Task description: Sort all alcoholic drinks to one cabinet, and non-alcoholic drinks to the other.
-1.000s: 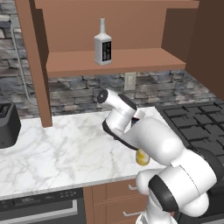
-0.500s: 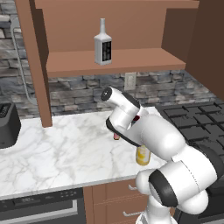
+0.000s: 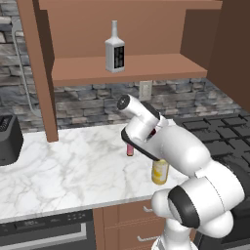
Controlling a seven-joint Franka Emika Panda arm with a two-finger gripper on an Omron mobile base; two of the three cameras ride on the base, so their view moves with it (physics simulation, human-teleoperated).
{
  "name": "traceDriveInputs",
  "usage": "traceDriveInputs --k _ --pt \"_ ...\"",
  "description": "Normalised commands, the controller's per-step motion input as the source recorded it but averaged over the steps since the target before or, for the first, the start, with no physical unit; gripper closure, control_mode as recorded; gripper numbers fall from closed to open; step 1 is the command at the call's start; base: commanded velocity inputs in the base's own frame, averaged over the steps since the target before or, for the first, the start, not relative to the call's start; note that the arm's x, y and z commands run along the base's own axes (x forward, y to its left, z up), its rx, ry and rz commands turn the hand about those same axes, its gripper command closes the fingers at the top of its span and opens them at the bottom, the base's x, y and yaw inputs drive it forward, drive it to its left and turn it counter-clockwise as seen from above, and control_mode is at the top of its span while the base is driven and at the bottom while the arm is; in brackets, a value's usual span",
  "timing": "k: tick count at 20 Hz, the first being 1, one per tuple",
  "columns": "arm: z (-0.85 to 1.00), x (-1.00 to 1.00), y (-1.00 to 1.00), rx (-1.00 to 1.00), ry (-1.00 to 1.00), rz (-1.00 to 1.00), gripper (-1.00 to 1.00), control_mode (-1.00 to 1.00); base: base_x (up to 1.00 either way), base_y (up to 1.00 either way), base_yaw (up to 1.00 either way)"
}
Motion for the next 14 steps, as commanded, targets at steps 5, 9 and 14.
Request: traceDriveInputs --k 5,9,14 --pt "-0.01 0.01 -0.17 0.0 0.07 0.14 -1.0 -1.0 0.0 0.0 0.0" --pt "-0.1 0.05 -0.08 0.01 0.1 0.17 -1.0 -1.0 0.0 0.0 0.0" --pt "-0.06 0.09 -0.12 0.07 0.12 0.17 -1.0 -1.0 0.0 0.0 0.0"
